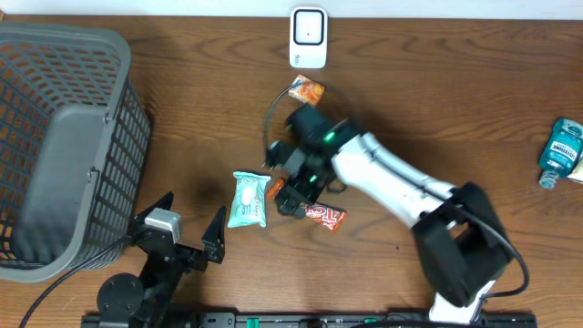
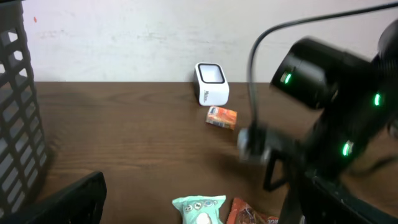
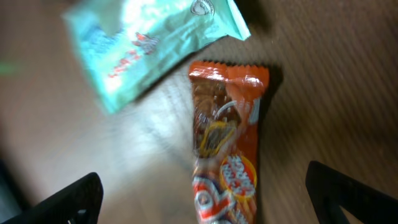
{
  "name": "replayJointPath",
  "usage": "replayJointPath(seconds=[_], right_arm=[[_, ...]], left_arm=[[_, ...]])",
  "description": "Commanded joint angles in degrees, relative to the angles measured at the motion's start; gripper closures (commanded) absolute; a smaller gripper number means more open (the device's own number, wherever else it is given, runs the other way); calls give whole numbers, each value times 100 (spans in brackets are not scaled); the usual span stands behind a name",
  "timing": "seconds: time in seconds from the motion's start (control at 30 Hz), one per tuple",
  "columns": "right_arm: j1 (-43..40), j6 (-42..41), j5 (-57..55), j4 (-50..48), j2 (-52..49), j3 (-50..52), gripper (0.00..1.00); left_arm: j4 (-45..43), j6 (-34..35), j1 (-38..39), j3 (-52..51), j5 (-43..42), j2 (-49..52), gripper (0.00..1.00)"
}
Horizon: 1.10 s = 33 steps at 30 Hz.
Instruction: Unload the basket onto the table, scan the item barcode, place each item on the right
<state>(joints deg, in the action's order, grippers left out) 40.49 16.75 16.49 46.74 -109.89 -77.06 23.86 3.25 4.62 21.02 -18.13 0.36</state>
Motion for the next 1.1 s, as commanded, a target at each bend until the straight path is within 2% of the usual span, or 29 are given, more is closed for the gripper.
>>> replayJointPath(seconds=[0.0,0.1,0.23,0.3,0.33,0.37,0.4,0.43,0.47,0.5,0.57,0.67,0.7,0.73,0.83,0.9,1.07], right_arm=[[667,-361,-2114,-269,-17,345,1],[973,-531,-2568,-726,-17,686,1],[984,-616,-2583,-1196,-26,1073,2],[964,-527,-2459,-1257,-57,1141,12],[953,-525,-2450,-1296,-103,1163,21],[920,-533,-2450,-1370,-223,1167,53],[903,-531,-2450,-1432,-293,1167,61],[881,-507,-2444,-1508,-428,1167,80],[868,-459,-2396,-1530,-514,1167,86],[850,-378,-2288,-1534,-621,1165,97],[758,-439,-1917,-1458,-855,1145,99],[439,-540,-553,-955,-870,833,99],[87,-533,708,-245,-861,238,99],[-39,-525,1158,17,-861,33,99],[-739,-44,3440,929,-861,-702,99],[-1115,131,4607,1084,-861,-761,99],[-1434,133,6308,1290,-863,-758,99]], left_arm=[[-7,72,22,-7,-72,-20,2],[-7,72,22,-7,-72,-20,2],[-7,72,22,-7,-72,-20,2],[-7,72,22,-7,-72,-20,2],[-7,72,22,-7,-72,-20,2],[-7,72,22,-7,-72,-20,2],[-7,72,22,-7,-72,-20,2],[-7,72,22,-7,-72,-20,2],[-7,72,22,-7,-72,-20,2],[-7,72,22,-7,-72,-20,2],[-7,72,22,-7,-72,-20,2],[-7,72,22,-7,-72,-20,2],[-7,72,22,-7,-72,-20,2],[-7,72,22,-7,-72,-20,2],[-7,72,22,-7,-72,-20,2],[-7,72,22,-7,-72,-20,2],[-7,72,22,-7,-72,-20,2]])
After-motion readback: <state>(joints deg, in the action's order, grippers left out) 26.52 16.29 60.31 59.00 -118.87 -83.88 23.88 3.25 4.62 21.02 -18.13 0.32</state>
